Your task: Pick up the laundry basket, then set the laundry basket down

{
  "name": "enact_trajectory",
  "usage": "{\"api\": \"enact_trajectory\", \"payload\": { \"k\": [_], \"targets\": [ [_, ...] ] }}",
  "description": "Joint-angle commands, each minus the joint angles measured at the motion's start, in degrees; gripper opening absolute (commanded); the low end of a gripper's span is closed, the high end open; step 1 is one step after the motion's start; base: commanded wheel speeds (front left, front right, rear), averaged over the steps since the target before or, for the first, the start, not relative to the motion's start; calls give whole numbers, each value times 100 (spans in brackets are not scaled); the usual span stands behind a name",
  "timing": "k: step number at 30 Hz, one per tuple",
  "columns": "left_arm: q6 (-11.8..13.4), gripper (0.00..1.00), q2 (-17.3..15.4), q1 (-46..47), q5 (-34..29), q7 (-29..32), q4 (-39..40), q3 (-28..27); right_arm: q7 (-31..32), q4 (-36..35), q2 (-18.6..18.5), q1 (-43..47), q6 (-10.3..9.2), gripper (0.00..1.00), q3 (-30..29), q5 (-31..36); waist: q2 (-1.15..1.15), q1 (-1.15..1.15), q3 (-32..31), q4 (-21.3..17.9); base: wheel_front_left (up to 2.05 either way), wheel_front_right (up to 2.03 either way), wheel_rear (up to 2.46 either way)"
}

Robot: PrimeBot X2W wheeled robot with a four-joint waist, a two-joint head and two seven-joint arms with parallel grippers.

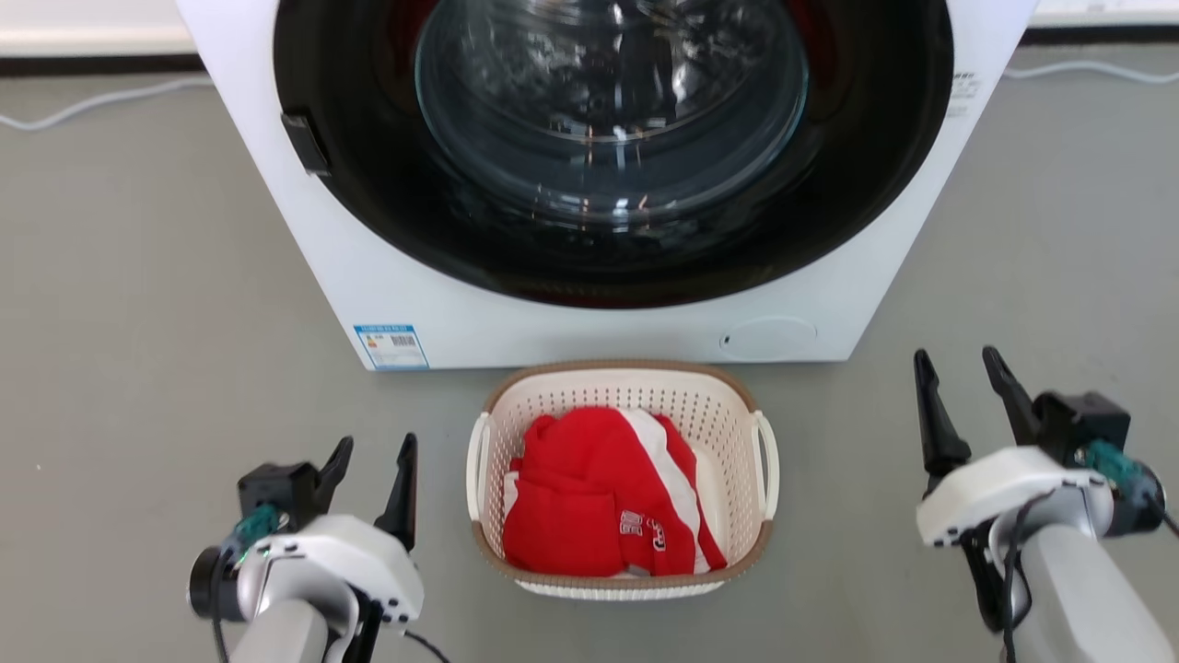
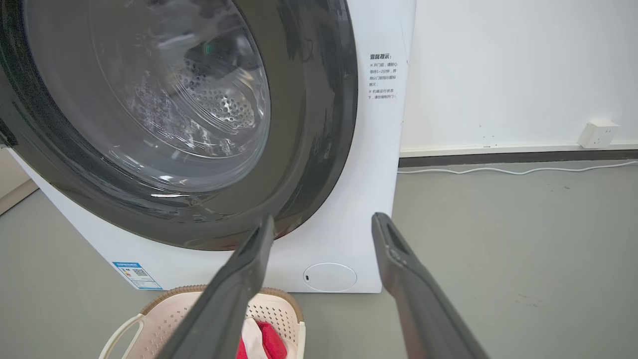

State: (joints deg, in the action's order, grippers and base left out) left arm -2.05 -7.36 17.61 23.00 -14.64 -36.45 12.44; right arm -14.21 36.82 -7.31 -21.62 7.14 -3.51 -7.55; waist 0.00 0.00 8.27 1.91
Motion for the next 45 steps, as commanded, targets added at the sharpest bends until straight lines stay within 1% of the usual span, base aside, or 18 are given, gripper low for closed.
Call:
{"api": "enact_trajectory", "payload": {
  "k": [1, 6, 17, 27, 38, 39, 42, 45],
  "targets": [
    [-45, 100, -98, -74, -126, -36, 256, -270, -79, -319, 5, 151, 35, 100, 102, 80, 0, 0, -134, -9, 0, 0, 0],
    [-61, 100, -70, -504, -217, -36, 645, -535, -79, -761, 75, 586, 35, 100, 115, 62, 0, 0, -360, -66, 0, 0, 0],
    [-79, 100, -29, -1225, -415, -36, 1290, -911, -79, -1349, 127, 1224, 35, 100, 135, 26, 0, 0, -639, -148, 0, 0, 0],
    [-58, 100, 55, -1709, -516, -36, 1561, -1172, -79, -1644, 203, 1723, 35, 100, 34, -22, 0, 0, -831, -150, 0, 0, 0],
    [-79, 100, 99, -1851, -637, -36, 1709, -1339, -57, -1757, 255, 1940, 35, 100, -67, 11, 0, 0, -893, -136, 0, 0, 0],
    [-52, 0, 156, -1957, -596, 1, 1556, -1151, 2, -1580, 288, 1951, 0, 0, -188, -15, 0, 0, -893, -137, 0, 0, 0],
    [-48, 0, 218, -1980, -591, 2, 1324, -1133, 10, -1369, 336, 2011, -7, 0, -181, -15, 0, 0, -894, -137, 0, 0, 0],
    [-60, 0, 223, -1937, -422, 73, 1318, -1176, 86, -1357, 339, 1969, -6, 0, -218, -200, 0, 1, -894, -138, 0, 0, 0]
  ]
}}
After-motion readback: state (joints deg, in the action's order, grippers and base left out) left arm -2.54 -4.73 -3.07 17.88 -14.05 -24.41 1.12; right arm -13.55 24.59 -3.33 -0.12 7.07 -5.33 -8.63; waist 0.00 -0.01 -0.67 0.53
